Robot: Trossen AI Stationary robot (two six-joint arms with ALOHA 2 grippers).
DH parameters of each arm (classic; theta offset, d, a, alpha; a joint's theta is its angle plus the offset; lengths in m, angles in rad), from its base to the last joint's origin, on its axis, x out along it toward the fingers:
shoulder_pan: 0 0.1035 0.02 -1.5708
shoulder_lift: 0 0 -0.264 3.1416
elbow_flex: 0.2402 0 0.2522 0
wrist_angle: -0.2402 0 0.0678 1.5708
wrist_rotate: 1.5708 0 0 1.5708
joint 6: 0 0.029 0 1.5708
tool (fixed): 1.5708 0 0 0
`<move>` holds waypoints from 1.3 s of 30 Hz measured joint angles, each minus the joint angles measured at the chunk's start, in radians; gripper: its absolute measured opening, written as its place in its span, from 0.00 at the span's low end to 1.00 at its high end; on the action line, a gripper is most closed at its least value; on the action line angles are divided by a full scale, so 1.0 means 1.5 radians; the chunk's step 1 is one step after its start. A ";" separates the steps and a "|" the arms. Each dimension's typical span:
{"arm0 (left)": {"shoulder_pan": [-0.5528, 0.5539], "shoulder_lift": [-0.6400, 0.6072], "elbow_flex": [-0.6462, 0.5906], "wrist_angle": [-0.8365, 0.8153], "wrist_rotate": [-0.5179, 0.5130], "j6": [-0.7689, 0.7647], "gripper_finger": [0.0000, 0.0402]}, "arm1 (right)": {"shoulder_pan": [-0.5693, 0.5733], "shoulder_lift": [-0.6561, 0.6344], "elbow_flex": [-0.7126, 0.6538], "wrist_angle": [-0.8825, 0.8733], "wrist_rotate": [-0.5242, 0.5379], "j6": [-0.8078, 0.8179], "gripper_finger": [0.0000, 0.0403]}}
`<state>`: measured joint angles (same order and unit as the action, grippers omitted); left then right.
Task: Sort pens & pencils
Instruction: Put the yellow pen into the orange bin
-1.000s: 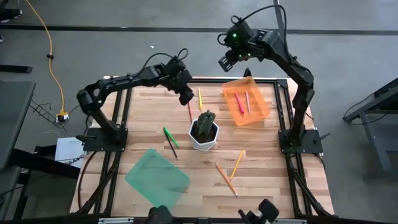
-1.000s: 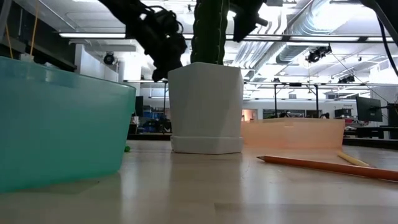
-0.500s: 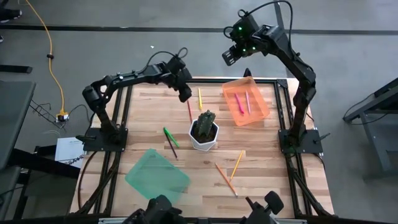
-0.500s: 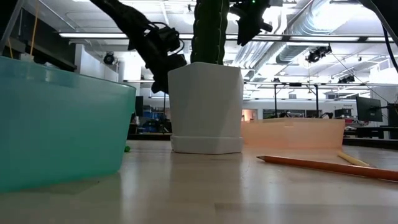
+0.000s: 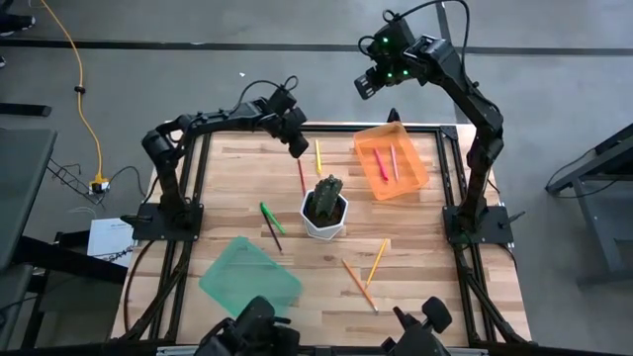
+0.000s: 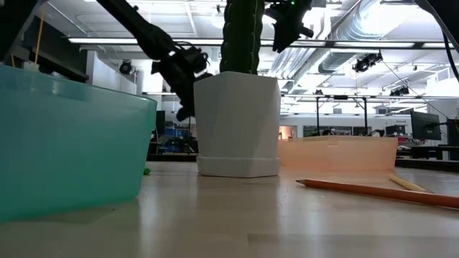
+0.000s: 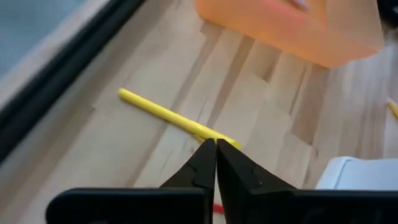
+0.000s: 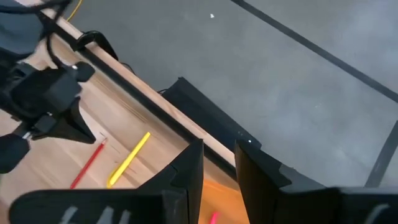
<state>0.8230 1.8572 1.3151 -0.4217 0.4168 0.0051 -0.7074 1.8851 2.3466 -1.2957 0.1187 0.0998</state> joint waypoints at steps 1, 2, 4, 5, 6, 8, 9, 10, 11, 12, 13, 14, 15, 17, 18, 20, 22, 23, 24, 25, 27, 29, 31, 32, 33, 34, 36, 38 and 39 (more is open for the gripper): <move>0.000 0.007 0.000 0.003 0.008 -0.013 0.00 | 0.000 0.000 0.000 0.000 -0.001 -0.006 0.21; 0.000 0.013 0.000 0.008 0.014 -0.027 0.01 | 0.000 0.000 0.000 0.000 -0.003 -0.011 0.21; 0.000 0.020 0.000 0.013 0.016 -0.044 0.01 | 0.000 0.000 0.000 0.000 -0.014 -0.025 0.21; 0.000 0.022 0.000 0.016 0.014 -0.051 0.01 | 0.000 0.000 0.000 0.000 -0.016 -0.033 0.21; 0.000 0.023 0.000 0.024 0.008 -0.061 0.01 | 0.000 0.000 0.000 0.000 -0.016 -0.037 0.21; 0.000 0.024 0.001 0.041 0.004 -0.084 0.00 | -0.001 0.000 0.000 0.000 -0.017 -0.046 0.21; 0.001 0.025 0.001 0.048 0.003 -0.096 0.00 | -0.003 0.000 0.000 0.000 -0.020 -0.051 0.21; 0.001 0.025 0.001 0.057 0.001 -0.105 0.00 | -0.006 0.000 0.000 0.000 -0.030 -0.054 0.21; 0.000 0.025 0.001 0.062 -0.002 -0.112 0.00 | -0.010 0.000 0.000 0.000 -0.041 -0.055 0.21; -0.002 0.025 0.001 0.065 -0.008 -0.115 0.00 | -0.014 0.000 -0.003 0.005 -0.055 -0.055 0.21; -0.004 0.025 0.001 0.065 -0.016 -0.119 0.00 | -0.019 0.000 -0.010 0.014 -0.069 -0.054 0.21; -0.006 0.025 0.001 0.064 -0.021 -0.123 0.00 | -0.024 0.000 -0.016 0.021 -0.086 -0.054 0.21; -0.009 0.025 0.001 0.065 -0.025 -0.125 0.00 | -0.032 0.001 -0.021 0.020 -0.102 -0.054 0.21; -0.014 0.025 0.001 0.066 -0.034 -0.129 0.00 | -0.042 0.002 -0.033 0.030 -0.125 -0.054 0.21; -0.018 0.025 0.001 0.066 -0.037 -0.129 0.00 | -0.045 0.001 -0.041 0.041 -0.134 -0.054 0.21; -0.022 0.027 0.001 0.067 -0.044 -0.130 0.00 | -0.052 0.001 -0.052 0.051 -0.146 -0.055 0.21; -0.023 0.032 0.001 0.065 -0.045 -0.131 0.00 | -0.057 0.002 -0.060 0.060 -0.157 -0.055 0.21; -0.022 0.033 0.000 0.062 -0.047 -0.131 0.00 | -0.058 0.001 -0.062 0.067 -0.163 -0.055 0.21; -0.022 0.033 0.000 0.063 -0.048 -0.131 0.00 | -0.058 0.001 -0.066 0.069 -0.165 -0.055 0.21; -0.022 0.032 0.000 0.067 -0.048 -0.131 0.00 | -0.058 0.001 -0.069 0.068 -0.166 -0.055 0.21; -0.021 0.032 0.001 0.068 -0.048 -0.133 0.00 | -0.058 0.001 -0.070 0.066 -0.168 -0.060 0.21; -0.021 0.032 0.001 0.067 -0.048 -0.131 0.00 | -0.058 0.001 -0.070 0.068 -0.168 -0.066 0.21; -0.021 0.033 0.001 0.067 -0.048 -0.131 0.00 | -0.058 0.001 -0.070 0.068 -0.168 -0.067 0.21; -0.021 0.035 0.001 0.066 -0.048 -0.131 0.00 | -0.058 0.001 -0.070 0.068 -0.168 -0.067 0.21; -0.021 0.036 0.000 0.064 -0.048 -0.130 0.00 | -0.058 0.001 -0.070 0.068 -0.168 -0.067 0.21; -0.021 0.036 0.000 0.064 -0.048 -0.130 0.00 | -0.058 0.001 -0.070 0.068 -0.168 -0.067 0.21; -0.021 0.036 0.001 0.065 -0.048 -0.129 0.00 | -0.058 0.001 -0.070 0.068 -0.168 -0.067 0.21; -0.021 0.036 0.000 0.064 -0.047 -0.129 0.00 | -0.058 0.001 -0.070 0.068 -0.168 -0.067 0.21; -0.021 0.036 0.001 0.064 -0.046 -0.129 0.00 | -0.058 0.001 -0.070 0.068 -0.168 -0.067 0.21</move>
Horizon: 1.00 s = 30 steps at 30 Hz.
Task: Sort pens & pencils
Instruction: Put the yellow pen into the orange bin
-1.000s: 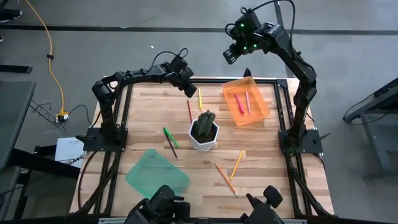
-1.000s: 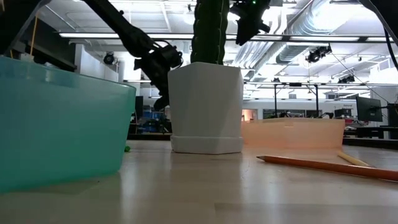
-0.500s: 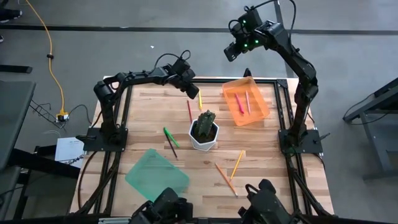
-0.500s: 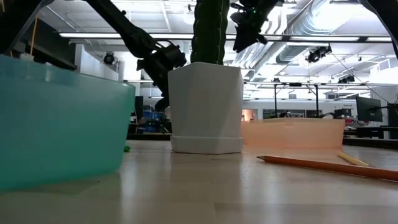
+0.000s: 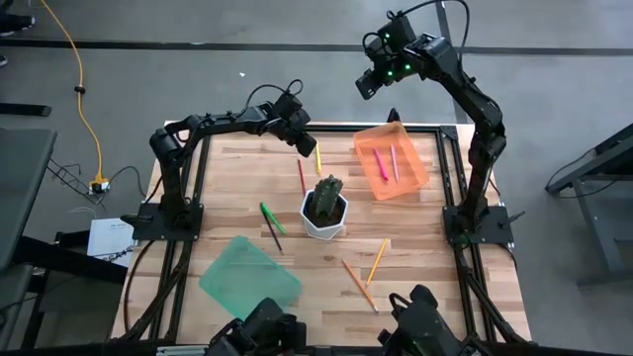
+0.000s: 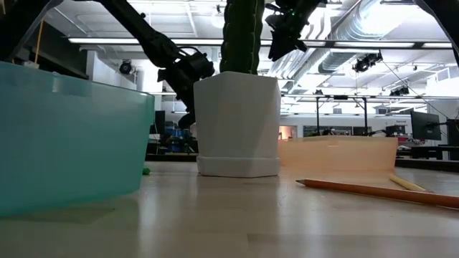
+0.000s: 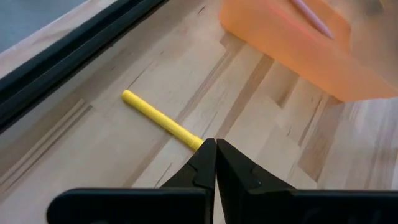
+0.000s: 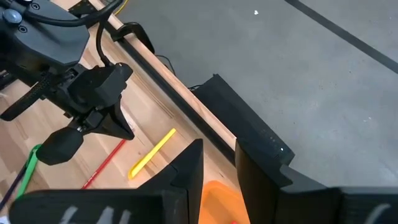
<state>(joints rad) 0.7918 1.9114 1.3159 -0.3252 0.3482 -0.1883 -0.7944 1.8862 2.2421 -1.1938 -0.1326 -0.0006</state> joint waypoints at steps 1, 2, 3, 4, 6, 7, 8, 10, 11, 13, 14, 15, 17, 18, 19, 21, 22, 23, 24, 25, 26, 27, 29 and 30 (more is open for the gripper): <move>0.000 0.000 0.000 0.000 0.000 0.000 0.00 | 0.000 0.000 0.000 0.000 0.000 0.000 0.21; 0.000 0.000 0.000 -0.002 0.000 0.003 0.00 | 0.000 0.000 0.000 0.000 0.000 0.001 0.21; 0.000 0.000 0.000 -0.006 0.001 0.006 0.00 | 0.000 0.000 0.000 0.000 -0.001 0.001 0.21; 0.000 0.000 0.000 -0.011 0.004 0.012 0.00 | 0.000 0.000 0.000 0.000 -0.002 0.002 0.21; 0.000 0.000 0.000 -0.030 0.013 0.021 0.00 | 0.000 0.000 0.000 0.000 -0.011 0.010 0.21; 0.000 0.000 0.000 -0.044 0.018 0.026 0.00 | 0.000 0.000 0.000 0.000 -0.020 0.015 0.21; 0.000 0.000 0.000 -0.058 0.024 0.032 0.00 | 0.000 0.000 0.000 -0.001 -0.028 0.018 0.21; 0.000 0.000 0.000 -0.084 0.035 0.046 0.00 | 0.001 0.000 0.000 -0.001 -0.033 0.018 0.21; -0.001 0.001 0.000 -0.096 0.036 0.053 0.00 | 0.002 0.000 0.000 -0.001 -0.033 0.018 0.21; -0.005 0.006 0.000 -0.107 0.037 0.061 0.00 | 0.002 0.002 0.000 0.000 -0.033 0.025 0.21; -0.005 0.007 -0.001 -0.113 0.037 0.069 0.00 | 0.002 0.002 0.000 -0.001 -0.035 0.031 0.21; -0.005 0.007 -0.001 -0.115 0.038 0.076 0.00 | 0.002 0.004 0.000 -0.002 -0.035 0.032 0.21; -0.006 0.007 0.003 -0.114 0.043 0.087 0.00 | 0.006 0.007 0.000 -0.001 -0.035 0.032 0.21; -0.006 0.007 0.008 -0.118 0.044 0.089 0.00 | 0.007 0.007 0.000 -0.002 -0.035 0.032 0.21; -0.006 0.006 0.014 -0.120 0.047 0.092 0.00 | 0.007 0.007 0.000 -0.001 -0.035 0.032 0.21; -0.006 0.004 0.030 -0.118 0.048 0.100 0.00 | 0.010 0.007 0.000 0.003 -0.035 0.035 0.21; -0.006 0.004 0.038 -0.117 0.048 0.104 0.00 | 0.011 0.008 0.000 0.004 -0.035 0.036 0.21; -0.006 0.004 0.046 -0.118 0.048 0.105 0.00 | 0.011 0.009 0.000 0.005 -0.036 0.040 0.21; -0.006 0.004 0.055 -0.120 0.048 0.106 0.00 | 0.011 0.009 0.000 0.005 -0.036 0.046 0.21; -0.006 0.004 0.064 -0.121 0.048 0.109 0.00 | 0.011 0.009 0.000 0.005 -0.036 0.048 0.21; -0.006 0.004 0.077 -0.125 0.048 0.111 0.00 | 0.011 0.009 0.000 0.005 -0.036 0.048 0.21; -0.006 0.004 0.091 -0.134 0.048 0.118 0.00 | 0.011 0.009 0.000 0.005 -0.036 0.048 0.21; -0.006 0.004 0.122 -0.180 0.050 0.138 0.00 | 0.011 0.009 0.000 0.005 -0.036 0.051 0.21; -0.010 0.004 0.138 -0.210 0.051 0.151 0.00 | 0.011 0.009 0.000 0.004 -0.036 0.054 0.21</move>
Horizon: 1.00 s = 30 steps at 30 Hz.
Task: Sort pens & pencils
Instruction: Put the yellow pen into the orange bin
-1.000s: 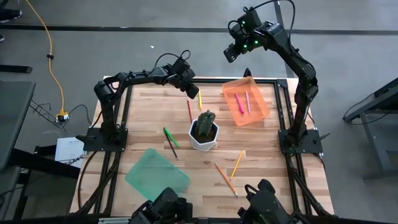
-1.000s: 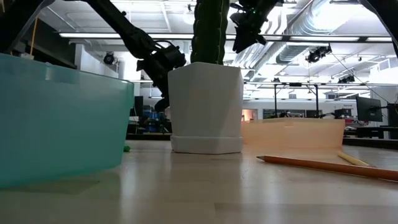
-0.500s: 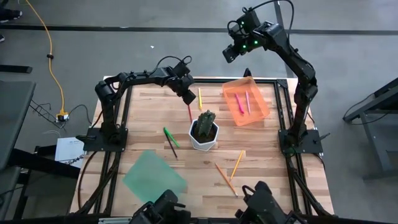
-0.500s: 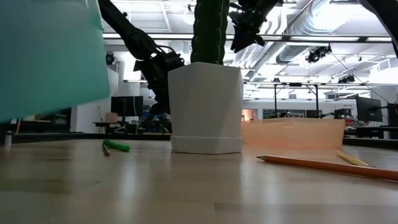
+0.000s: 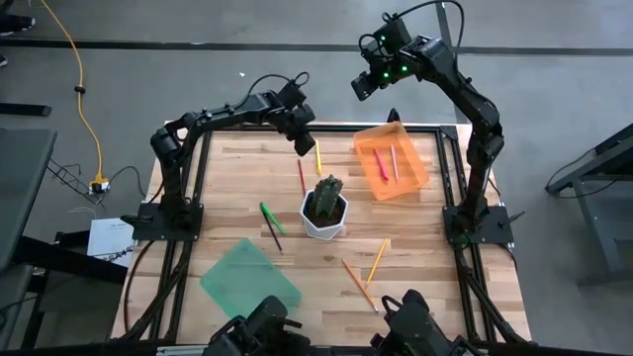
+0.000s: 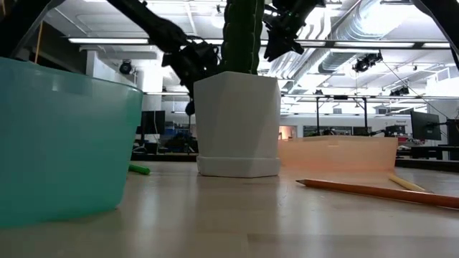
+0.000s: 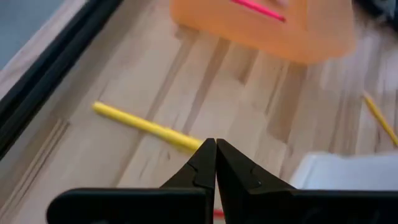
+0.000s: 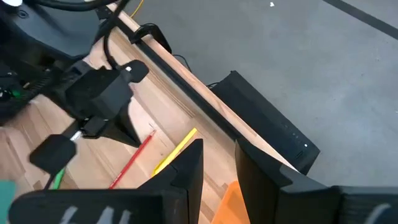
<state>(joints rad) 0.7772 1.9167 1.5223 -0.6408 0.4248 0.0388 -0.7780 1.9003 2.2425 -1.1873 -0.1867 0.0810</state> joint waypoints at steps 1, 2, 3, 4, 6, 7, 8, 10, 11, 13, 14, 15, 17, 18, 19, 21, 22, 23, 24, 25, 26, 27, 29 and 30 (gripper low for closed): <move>-0.003 0.000 0.015 -0.032 -0.002 0.015 0.00 | 0.000 0.000 0.000 -0.001 0.000 0.000 0.21; -0.008 0.000 0.029 -0.065 -0.008 0.032 0.00 | 0.000 0.000 0.000 -0.004 0.000 0.000 0.21; -0.015 -0.001 0.040 -0.098 -0.019 0.048 0.00 | 0.000 0.002 0.000 -0.006 0.000 0.003 0.21; -0.022 -0.004 0.045 -0.128 -0.030 0.067 0.00 | 0.001 0.006 0.000 -0.008 -0.004 0.009 0.21; -0.041 -0.012 0.047 -0.176 -0.049 0.093 0.00 | 0.001 0.020 0.000 -0.025 -0.030 0.013 0.21; -0.051 -0.015 0.047 -0.197 -0.058 0.103 0.00 | 0.001 0.029 0.000 -0.034 -0.041 0.016 0.21; -0.060 -0.019 0.045 -0.218 -0.071 0.111 0.00 | 0.002 0.039 0.000 -0.042 -0.049 0.018 0.21; -0.081 -0.027 0.040 -0.238 -0.097 0.116 0.00 | 0.009 0.057 0.000 -0.049 -0.051 0.018 0.21; -0.090 -0.033 0.036 -0.237 -0.102 0.116 0.00 | 0.013 0.066 0.000 -0.049 -0.051 0.018 0.21; -0.103 -0.044 0.028 -0.238 -0.104 0.116 0.00 | 0.023 0.082 0.000 -0.049 -0.055 0.020 0.21; -0.108 -0.049 0.024 -0.237 -0.106 0.116 0.00 | 0.028 0.090 0.000 -0.049 -0.059 0.021 0.21; -0.113 -0.054 0.018 -0.239 -0.116 0.116 0.00 | 0.033 0.098 0.000 -0.049 -0.065 0.022 0.21; -0.114 -0.069 0.000 -0.240 -0.133 0.116 0.00 | 0.042 0.112 0.000 -0.049 -0.074 0.023 0.21; -0.114 -0.078 -0.010 -0.242 -0.139 0.116 0.00 | 0.047 0.119 0.000 -0.049 -0.075 0.023 0.21; -0.112 -0.089 -0.021 -0.241 -0.142 0.116 0.00 | 0.052 0.125 0.000 -0.049 -0.075 0.023 0.21; -0.101 -0.117 -0.049 -0.242 -0.153 0.116 0.00 | 0.062 0.137 0.000 -0.048 -0.081 0.023 0.21; -0.097 -0.133 -0.063 -0.240 -0.157 0.116 0.00 | 0.066 0.143 0.000 -0.045 -0.085 0.023 0.21; -0.090 -0.153 -0.077 -0.237 -0.157 0.116 0.00 | 0.069 0.148 0.000 -0.043 -0.091 0.024 0.21; -0.083 -0.172 -0.090 -0.236 -0.157 0.116 0.00 | 0.074 0.153 0.000 -0.040 -0.096 0.026 0.21; -0.078 -0.193 -0.103 -0.235 -0.157 0.113 0.00 | 0.079 0.156 0.000 -0.033 -0.103 0.033 0.21; -0.072 -0.215 -0.116 -0.228 -0.157 0.109 0.00 | 0.082 0.160 0.000 -0.025 -0.109 0.037 0.21; -0.067 -0.236 -0.129 -0.223 -0.155 0.105 0.00 | 0.087 0.163 0.000 -0.015 -0.110 0.042 0.21; -0.063 -0.276 -0.153 -0.197 -0.153 0.095 0.00 | 0.096 0.171 0.000 0.003 -0.110 0.056 0.21; -0.063 -0.296 -0.164 -0.184 -0.152 0.090 0.00 | 0.100 0.175 0.000 0.013 -0.112 0.067 0.21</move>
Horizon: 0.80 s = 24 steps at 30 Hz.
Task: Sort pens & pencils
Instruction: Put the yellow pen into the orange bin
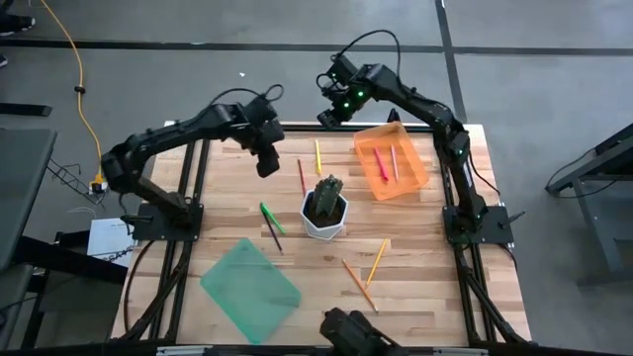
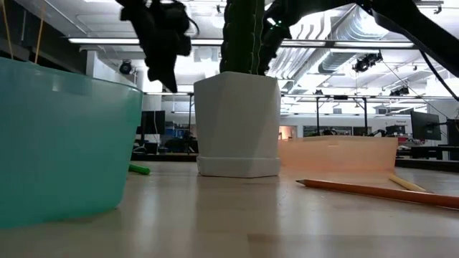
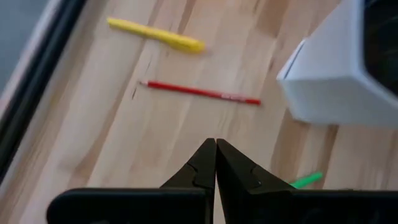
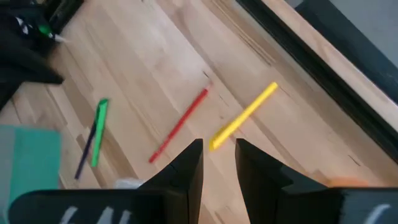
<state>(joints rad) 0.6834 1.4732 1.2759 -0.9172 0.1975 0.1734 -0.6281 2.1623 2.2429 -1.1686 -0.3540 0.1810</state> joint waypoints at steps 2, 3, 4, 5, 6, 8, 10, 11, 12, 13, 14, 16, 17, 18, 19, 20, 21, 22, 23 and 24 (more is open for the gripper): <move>-0.001 -0.038 -0.026 0.029 0.009 -0.017 0.00 | 0.006 0.011 0.000 0.010 -0.004 0.016 0.21; -0.001 -0.055 -0.041 0.050 0.017 -0.029 0.00 | 0.009 0.017 0.000 0.014 -0.009 0.022 0.21; -0.001 -0.070 -0.057 0.069 0.025 -0.042 0.00 | 0.010 0.024 0.000 0.014 -0.013 0.029 0.21; -0.002 -0.086 -0.075 0.091 0.034 -0.053 0.00 | 0.012 0.031 0.000 0.014 -0.016 0.035 0.21; -0.002 -0.100 -0.094 0.116 0.044 -0.063 0.00 | 0.014 0.039 0.000 0.014 -0.025 0.043 0.21; -0.002 -0.125 -0.132 0.152 0.059 -0.083 0.00 | 0.017 0.056 0.000 0.016 -0.036 0.060 0.21; -0.002 -0.148 -0.171 0.186 0.068 -0.104 0.00 | 0.023 0.070 0.000 0.025 -0.038 0.075 0.21; -0.002 -0.158 -0.189 0.200 0.069 -0.113 0.00 | 0.025 0.076 0.000 0.030 -0.035 0.085 0.21; -0.002 -0.168 -0.206 0.218 0.071 -0.122 0.00 | 0.029 0.082 0.000 0.033 -0.028 0.095 0.21; -0.002 -0.178 -0.223 0.234 0.071 -0.132 0.00 | 0.032 0.088 0.000 0.035 -0.022 0.108 0.21; -0.002 -0.187 -0.237 0.243 0.072 -0.137 0.00 | 0.036 0.095 0.000 0.037 -0.014 0.119 0.21; -0.002 -0.199 -0.260 0.253 0.073 -0.139 0.00 | 0.044 0.102 0.000 0.046 -0.005 0.133 0.21; -0.002 -0.203 -0.268 0.252 0.071 -0.139 0.00 | 0.049 0.104 0.000 0.047 0.000 0.136 0.21; -0.002 -0.206 -0.273 0.252 0.071 -0.139 0.00 | 0.053 0.105 0.000 0.055 0.007 0.136 0.21; -0.002 -0.208 -0.279 0.253 0.071 -0.138 0.00 | 0.057 0.107 0.000 0.062 0.010 0.136 0.21; -0.002 -0.210 -0.284 0.252 0.072 -0.138 0.00 | 0.060 0.108 0.000 0.060 0.017 0.137 0.21; -0.002 -0.210 -0.287 0.250 0.072 -0.138 0.00 | 0.064 0.112 0.000 0.058 0.031 0.139 0.21; -0.002 -0.210 -0.288 0.252 0.073 -0.137 0.00 | 0.067 0.116 0.000 0.063 0.043 0.143 0.21; -0.002 -0.210 -0.289 0.252 0.074 -0.135 0.00 | 0.069 0.120 0.000 0.064 0.045 0.149 0.21; -0.002 -0.210 -0.290 0.251 0.075 -0.133 0.00 | 0.069 0.127 0.000 0.062 0.042 0.154 0.21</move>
<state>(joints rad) 0.6804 1.1576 0.8413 -0.5401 0.3104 -0.0260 -0.5240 2.3531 2.2429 -1.0752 -0.2906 0.4116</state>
